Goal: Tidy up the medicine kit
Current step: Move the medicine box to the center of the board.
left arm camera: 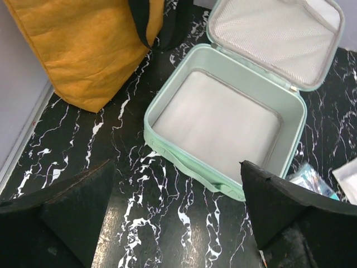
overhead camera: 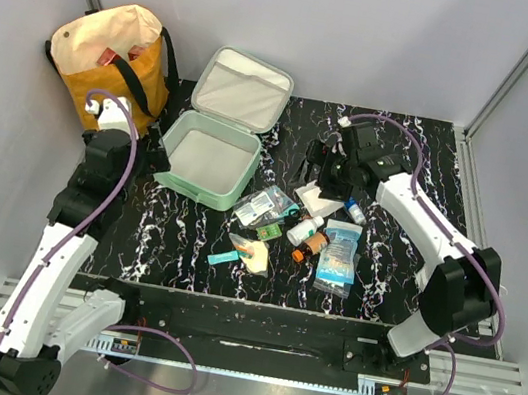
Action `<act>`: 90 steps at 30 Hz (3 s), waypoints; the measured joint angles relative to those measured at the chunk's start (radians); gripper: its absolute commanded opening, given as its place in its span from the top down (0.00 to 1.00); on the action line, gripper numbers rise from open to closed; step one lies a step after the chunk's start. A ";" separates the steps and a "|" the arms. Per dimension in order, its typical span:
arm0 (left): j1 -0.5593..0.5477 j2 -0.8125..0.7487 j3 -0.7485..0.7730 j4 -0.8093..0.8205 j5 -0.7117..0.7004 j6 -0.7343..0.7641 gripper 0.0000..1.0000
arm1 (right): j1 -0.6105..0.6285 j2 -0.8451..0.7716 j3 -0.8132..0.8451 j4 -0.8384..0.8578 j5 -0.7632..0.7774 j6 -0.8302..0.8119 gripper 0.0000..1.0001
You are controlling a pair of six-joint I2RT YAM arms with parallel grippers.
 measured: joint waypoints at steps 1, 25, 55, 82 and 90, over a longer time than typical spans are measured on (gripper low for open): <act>0.000 0.002 0.000 0.005 -0.012 -0.012 0.01 | 0.004 0.005 0.004 0.000 0.000 0.001 0.00; 0.044 0.109 0.025 -0.087 -0.059 -0.035 0.01 | 0.192 0.528 0.551 -0.034 0.215 0.132 0.15; 0.044 0.094 -0.008 -0.106 -0.013 -0.010 0.01 | 0.203 0.970 1.158 -0.164 0.504 -0.113 1.00; 0.044 0.112 -0.057 -0.077 0.109 -0.010 0.01 | 0.041 0.754 0.655 0.187 0.490 -0.346 1.00; 0.045 0.212 -0.066 -0.031 0.158 -0.013 0.01 | 0.029 0.669 0.470 0.183 0.466 -0.300 0.77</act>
